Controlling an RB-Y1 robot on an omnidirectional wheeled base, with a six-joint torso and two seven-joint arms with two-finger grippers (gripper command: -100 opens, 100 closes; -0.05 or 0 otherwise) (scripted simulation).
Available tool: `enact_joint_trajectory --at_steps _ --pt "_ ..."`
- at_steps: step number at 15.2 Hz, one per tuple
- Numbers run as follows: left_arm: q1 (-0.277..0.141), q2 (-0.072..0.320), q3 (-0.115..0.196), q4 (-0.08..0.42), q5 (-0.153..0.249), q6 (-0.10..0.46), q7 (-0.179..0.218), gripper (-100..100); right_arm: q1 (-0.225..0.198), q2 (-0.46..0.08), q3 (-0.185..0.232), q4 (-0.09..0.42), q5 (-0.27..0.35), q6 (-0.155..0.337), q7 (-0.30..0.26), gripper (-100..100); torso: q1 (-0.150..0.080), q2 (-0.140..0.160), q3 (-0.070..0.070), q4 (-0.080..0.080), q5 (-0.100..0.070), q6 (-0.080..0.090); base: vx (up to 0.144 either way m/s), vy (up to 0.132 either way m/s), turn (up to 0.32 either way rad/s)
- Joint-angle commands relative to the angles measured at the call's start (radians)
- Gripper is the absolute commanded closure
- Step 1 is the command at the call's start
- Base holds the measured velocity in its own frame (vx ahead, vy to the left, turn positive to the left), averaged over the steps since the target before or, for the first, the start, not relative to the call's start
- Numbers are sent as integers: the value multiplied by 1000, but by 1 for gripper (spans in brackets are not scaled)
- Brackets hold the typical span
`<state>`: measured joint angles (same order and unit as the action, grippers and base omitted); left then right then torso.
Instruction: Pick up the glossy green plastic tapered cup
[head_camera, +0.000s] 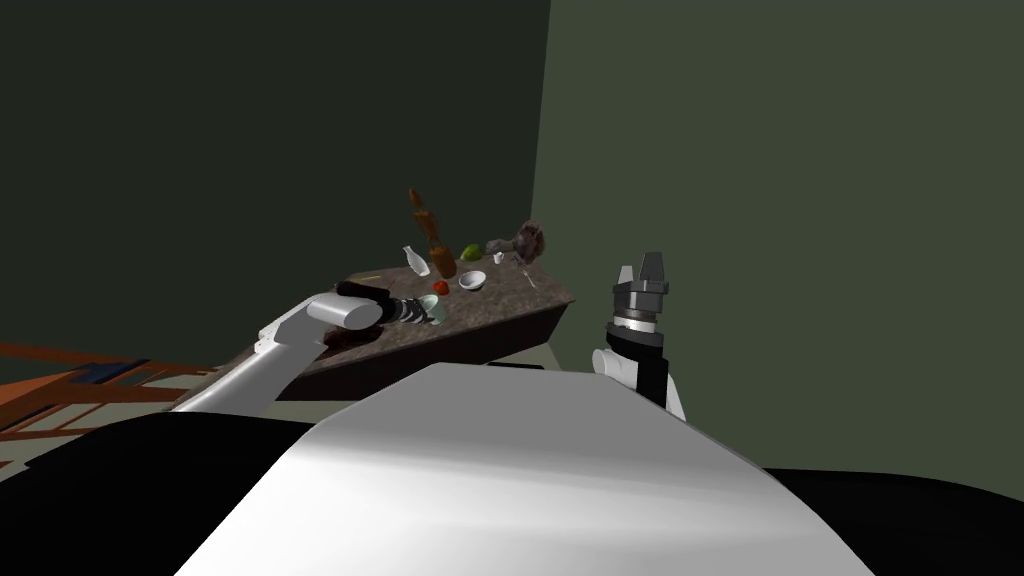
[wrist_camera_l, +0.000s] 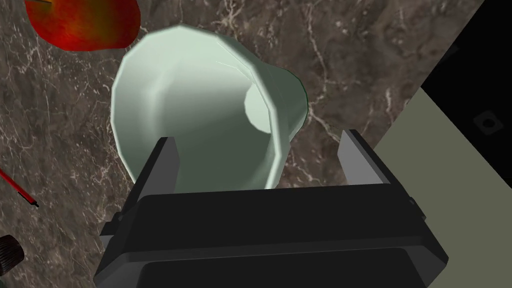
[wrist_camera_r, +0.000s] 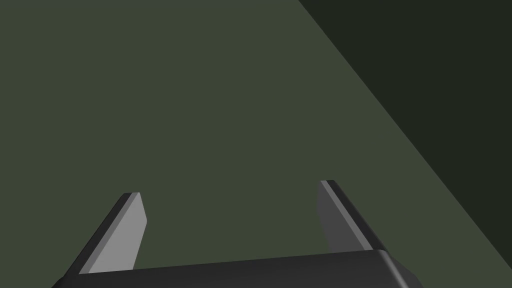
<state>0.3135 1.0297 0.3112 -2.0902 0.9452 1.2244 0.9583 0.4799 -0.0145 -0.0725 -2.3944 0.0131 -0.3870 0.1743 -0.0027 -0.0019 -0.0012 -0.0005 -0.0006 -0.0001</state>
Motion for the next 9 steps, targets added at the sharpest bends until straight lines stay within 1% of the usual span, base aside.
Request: enact_joint_trajectory --at_steps 1,2,3,4,5,6,8,9 --pt "-9 22 7 9 23 50 32 -100 0 0 0 0 0 0 0 0 0 0 0 0 0 0 26 -31 -16" --pt "-9 22 7 9 23 52 32 -100 0 0 0 0 0 0 0 0 0 0 0 0 0 0 27 -31 -20" --pt "-14 39 13 15 41 85 56 -100 0 0 0 0 0 0 0 0 0 0 0 0 0 0 37 -35 -33" --pt "-14 39 13 15 41 88 56 -100 0 0 0 0 0 0 0 0 0 0 0 0 0 0 37 -33 -25" --pt "-18 54 19 20 57 119 77 -100 0 0 0 0 0 0 0 0 0 0 0 0 0 0 31 -35 -17" --pt "-18 54 19 20 57 119 77 -100 0 0 0 0 0 0 0 0 0 0 0 0 0 0 27 -34 -17" --pt "-25 78 29 29 83 170 111 -100 0 0 0 0 0 0 0 0 0 0 0 0 0 0 30 -35 -27" --pt "-25 78 29 29 83 171 111 -100 0 0 0 0 0 0 0 0 0 0 0 0 0 0 34 -35 -21"
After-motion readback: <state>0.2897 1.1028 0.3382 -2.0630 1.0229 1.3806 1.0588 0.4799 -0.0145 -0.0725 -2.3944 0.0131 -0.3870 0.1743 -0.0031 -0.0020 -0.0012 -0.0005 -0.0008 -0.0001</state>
